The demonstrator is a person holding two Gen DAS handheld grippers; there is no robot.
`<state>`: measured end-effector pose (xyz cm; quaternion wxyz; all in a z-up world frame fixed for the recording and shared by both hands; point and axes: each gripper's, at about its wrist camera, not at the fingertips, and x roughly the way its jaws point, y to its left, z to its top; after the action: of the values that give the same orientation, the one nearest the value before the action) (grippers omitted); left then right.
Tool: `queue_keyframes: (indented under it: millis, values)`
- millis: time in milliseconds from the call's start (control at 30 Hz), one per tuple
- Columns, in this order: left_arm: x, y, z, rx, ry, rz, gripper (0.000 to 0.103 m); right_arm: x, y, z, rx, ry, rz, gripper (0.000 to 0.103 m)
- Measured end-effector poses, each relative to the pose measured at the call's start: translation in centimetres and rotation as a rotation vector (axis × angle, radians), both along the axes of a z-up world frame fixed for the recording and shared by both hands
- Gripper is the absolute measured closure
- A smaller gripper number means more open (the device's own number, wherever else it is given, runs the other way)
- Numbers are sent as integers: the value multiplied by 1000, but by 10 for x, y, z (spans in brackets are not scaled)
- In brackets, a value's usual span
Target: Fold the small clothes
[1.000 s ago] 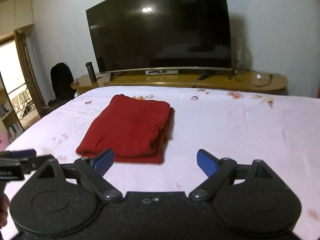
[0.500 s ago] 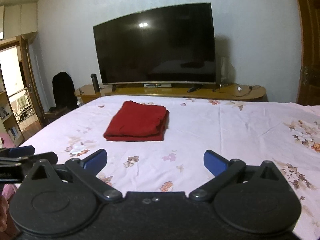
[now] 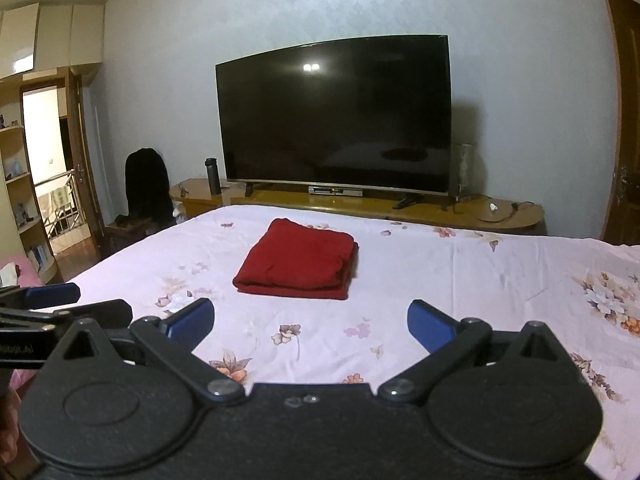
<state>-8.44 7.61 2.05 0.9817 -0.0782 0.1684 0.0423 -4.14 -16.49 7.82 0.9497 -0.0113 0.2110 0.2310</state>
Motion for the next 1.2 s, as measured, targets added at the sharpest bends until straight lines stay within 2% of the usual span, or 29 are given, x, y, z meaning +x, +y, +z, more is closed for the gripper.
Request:
queue_keyframes:
  millis: [1200]
  values:
    - [10,-22,9,35,-1,-7,0,6,-3,8,11,-13,5,1]
